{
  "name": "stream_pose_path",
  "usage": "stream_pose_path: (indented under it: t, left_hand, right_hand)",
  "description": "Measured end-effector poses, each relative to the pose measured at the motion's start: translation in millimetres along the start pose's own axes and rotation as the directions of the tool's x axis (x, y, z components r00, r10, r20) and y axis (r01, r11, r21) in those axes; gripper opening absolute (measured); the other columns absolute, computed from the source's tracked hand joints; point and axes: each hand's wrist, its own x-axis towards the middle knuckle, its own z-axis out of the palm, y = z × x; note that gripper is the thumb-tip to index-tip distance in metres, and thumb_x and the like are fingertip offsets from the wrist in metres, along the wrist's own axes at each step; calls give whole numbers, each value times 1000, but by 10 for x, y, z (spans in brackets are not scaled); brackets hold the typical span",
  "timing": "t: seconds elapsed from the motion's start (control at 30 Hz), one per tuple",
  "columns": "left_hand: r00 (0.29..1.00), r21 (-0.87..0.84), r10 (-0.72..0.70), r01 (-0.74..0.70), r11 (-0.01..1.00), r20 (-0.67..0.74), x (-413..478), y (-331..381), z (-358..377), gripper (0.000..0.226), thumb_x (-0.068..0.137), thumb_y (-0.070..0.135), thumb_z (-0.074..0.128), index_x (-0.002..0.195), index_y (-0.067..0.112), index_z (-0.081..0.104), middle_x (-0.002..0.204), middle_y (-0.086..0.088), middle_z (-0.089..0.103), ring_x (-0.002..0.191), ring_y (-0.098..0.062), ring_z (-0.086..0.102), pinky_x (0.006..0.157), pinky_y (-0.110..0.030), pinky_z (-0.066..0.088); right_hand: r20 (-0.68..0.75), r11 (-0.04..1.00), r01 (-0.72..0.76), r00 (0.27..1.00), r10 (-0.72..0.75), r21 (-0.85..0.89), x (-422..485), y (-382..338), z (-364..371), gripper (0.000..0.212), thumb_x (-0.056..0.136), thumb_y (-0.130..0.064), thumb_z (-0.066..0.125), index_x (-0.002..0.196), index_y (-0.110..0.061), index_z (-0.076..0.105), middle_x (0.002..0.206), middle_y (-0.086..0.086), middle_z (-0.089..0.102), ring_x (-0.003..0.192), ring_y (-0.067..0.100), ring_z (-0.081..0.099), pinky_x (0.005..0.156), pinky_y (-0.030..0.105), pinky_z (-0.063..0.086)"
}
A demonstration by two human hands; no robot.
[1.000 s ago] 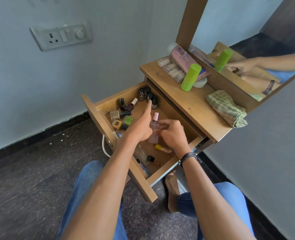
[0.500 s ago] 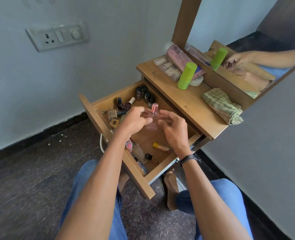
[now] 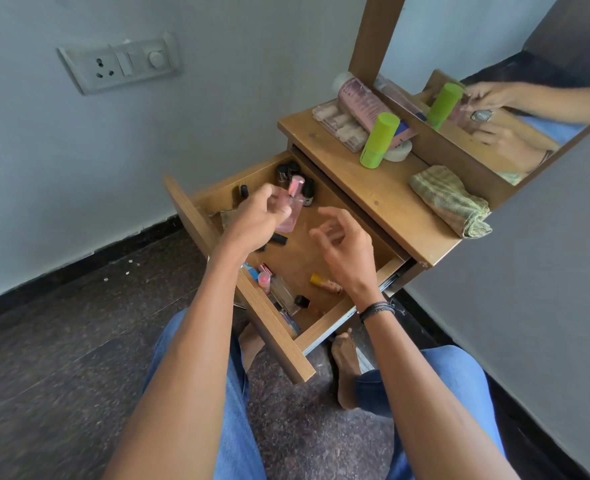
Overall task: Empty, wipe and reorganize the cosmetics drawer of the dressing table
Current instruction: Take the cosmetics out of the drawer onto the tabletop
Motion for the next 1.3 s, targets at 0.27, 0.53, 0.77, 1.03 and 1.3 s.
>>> stream_pose_path:
  t: [0.27,0.53,0.77,1.03,1.3]
  left_hand:
    - [965,190,55,-107,976,258,-20,17,194,21,99,25,62,119,30,59,116,14,66,105,-12,66,101,-46,46]
    - [963,199,92,-145,969,254,0,-33,249,16,99,19,62,112,29,61,111,12,66,102,-11,65,94,-38,49]
    - [972,161,104,-139,977,211,4,3,253,23,99,22,61,122,28,59,120,7,65,110,-12,61,92,-37,44]
    - [944,6,220,-226,974,-246,123,281,316,22,96,17,66,118,20,64,120,2,60,103,-6,58,77,-15,44]
    - [876,-53,255,-302,952,-408,477,571,556,22,92,20,67,112,11,63,113,-4,59,101,-20,62,88,-43,55]
  right_hand:
    - [-174,992,92,982,-77,80,-14,9,-32,35,102,-33,62,136,-28,60,109,-5,65,86,6,63,73,17,50]
    - [-137,997,60,989,-54,41,-12,23,-43,24,95,-22,71,118,-18,71,109,-8,64,82,-4,59,72,9,48]
    - [-136,996,-6,991,18,84,-4,-18,-41,60,86,-41,76,140,-29,52,108,-9,64,83,3,62,77,20,53]
    - [-316,962,-114,929,191,246,-15,8,-57,28,99,-29,66,124,-28,56,87,-1,67,75,24,66,74,48,57]
    - [-275,956,-129,940,202,262,-19,9,-57,18,98,-16,64,107,-30,63,83,1,67,75,23,65,74,47,58]
